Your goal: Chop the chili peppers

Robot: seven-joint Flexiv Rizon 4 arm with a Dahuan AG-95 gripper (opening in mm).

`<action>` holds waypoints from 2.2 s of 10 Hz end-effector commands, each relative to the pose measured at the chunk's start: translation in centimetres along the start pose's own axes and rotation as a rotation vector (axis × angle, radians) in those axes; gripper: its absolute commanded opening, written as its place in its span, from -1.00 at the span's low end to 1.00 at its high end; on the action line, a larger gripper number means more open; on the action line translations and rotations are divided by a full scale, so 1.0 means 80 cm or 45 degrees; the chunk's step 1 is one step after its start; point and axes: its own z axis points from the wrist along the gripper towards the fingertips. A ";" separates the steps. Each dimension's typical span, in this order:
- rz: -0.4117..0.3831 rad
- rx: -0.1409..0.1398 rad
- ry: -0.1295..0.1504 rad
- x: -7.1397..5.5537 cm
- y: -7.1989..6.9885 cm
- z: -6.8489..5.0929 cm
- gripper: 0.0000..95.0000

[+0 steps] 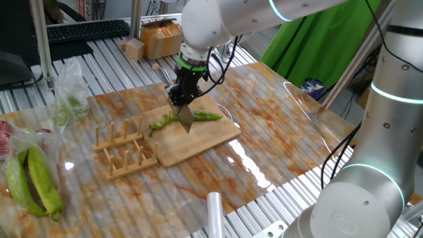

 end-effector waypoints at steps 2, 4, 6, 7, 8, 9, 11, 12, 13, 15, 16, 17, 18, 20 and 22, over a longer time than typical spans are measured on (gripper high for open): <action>-0.031 0.017 -0.018 0.000 -0.011 -0.001 -1.00; -0.052 0.027 -0.020 -0.003 -0.019 0.002 -1.00; -0.054 0.022 -0.022 -0.005 -0.025 0.006 -1.00; -0.044 0.022 -0.022 -0.006 -0.025 0.007 -1.00; -0.036 0.018 -0.021 -0.006 -0.025 0.008 -1.00; -0.035 0.015 -0.020 -0.006 -0.025 0.009 -1.00; -0.041 0.015 -0.022 -0.007 -0.023 0.016 -1.00; -0.043 0.009 -0.026 -0.010 -0.020 0.026 -1.00; -0.053 0.008 -0.036 -0.012 -0.017 0.036 -1.00; -0.054 0.011 -0.065 -0.018 -0.012 0.061 -1.00; -0.052 0.020 -0.075 -0.019 -0.011 0.070 -1.00; -0.049 0.018 -0.061 -0.018 -0.011 0.069 -1.00; -0.047 0.014 -0.072 -0.018 -0.011 0.069 -1.00; -0.045 0.007 -0.067 -0.018 -0.011 0.069 -1.00; -0.032 0.003 -0.064 -0.009 -0.007 0.072 -1.00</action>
